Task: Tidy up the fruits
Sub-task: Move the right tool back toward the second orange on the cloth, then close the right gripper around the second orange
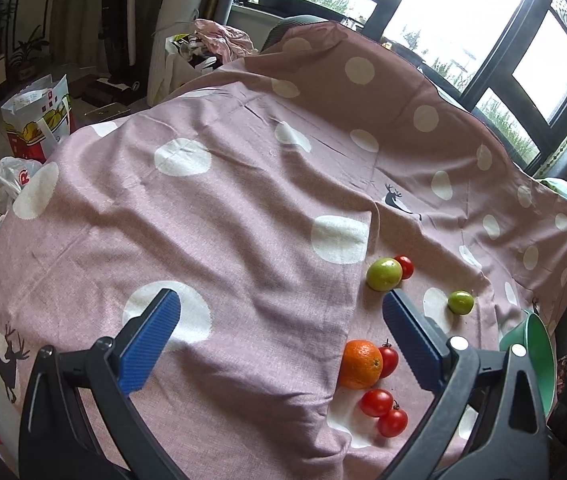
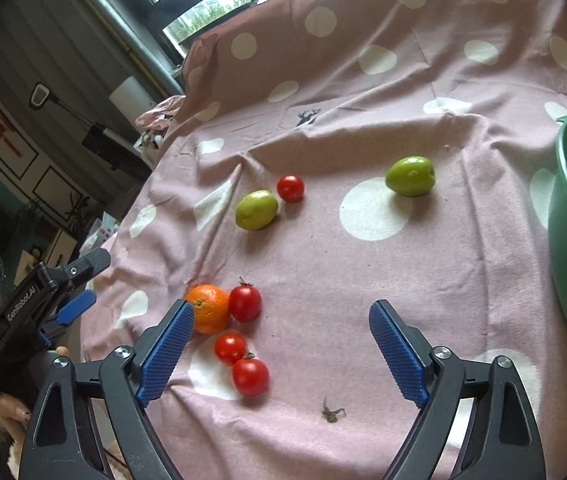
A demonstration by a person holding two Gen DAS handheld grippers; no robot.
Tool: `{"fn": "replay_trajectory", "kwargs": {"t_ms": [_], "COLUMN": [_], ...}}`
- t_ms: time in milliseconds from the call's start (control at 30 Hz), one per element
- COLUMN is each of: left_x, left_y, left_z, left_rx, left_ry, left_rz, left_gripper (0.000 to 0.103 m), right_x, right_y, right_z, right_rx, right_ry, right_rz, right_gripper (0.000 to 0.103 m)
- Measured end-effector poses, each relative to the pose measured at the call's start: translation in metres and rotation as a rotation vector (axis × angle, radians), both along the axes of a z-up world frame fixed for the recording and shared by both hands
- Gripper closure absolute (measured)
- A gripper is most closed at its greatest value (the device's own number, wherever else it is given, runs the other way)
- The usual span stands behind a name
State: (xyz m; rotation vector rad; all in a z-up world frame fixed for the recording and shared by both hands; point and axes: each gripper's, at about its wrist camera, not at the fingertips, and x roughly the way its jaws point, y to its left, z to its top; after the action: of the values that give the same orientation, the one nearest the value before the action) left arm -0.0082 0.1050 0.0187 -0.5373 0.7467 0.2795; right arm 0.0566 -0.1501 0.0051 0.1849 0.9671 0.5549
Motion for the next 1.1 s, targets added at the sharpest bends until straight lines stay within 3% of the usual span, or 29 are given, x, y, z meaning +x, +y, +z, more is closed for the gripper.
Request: {"fn": "replay_trajectory", "kwargs": {"t_ms": [133,233,333,467,933,1100], "left_x": [-0.002,-0.001,0.000,0.001,0.004,0.007], "left_y": [0.010,0.012,0.013,0.012,0.006,-0.003], "left_z": [-0.002,-0.003,-0.003,-0.004,-0.005,-0.004], "left_rx": [-0.053,-0.065,-0.068,-0.083,-0.088,-0.077], "left_ry": [-0.006,-0.001,0.006,0.006,0.015,0.010], "left_rz": [0.014,0.019,0.019,0.004,-0.026,-0.059], "left_gripper": [0.003,0.003,0.003,0.003,0.003,0.003], "right_x": [0.003,0.010,0.015,0.018,0.026,0.019], "right_y": [0.029,0.046,0.059,0.068,0.083,0.076], "right_z": [-0.003,-0.014,-0.026,-0.033,-0.046,-0.034], "right_rx": [0.026,0.062,0.092,0.087,0.036,0.028], "right_ry": [0.049,0.150,0.226,0.257,0.251,0.205], "right_rz": [0.091,0.112,0.110,0.087,0.075,0.091], "right_gripper": [0.036,0.047,0.049,0.049,0.059,0.060]}}
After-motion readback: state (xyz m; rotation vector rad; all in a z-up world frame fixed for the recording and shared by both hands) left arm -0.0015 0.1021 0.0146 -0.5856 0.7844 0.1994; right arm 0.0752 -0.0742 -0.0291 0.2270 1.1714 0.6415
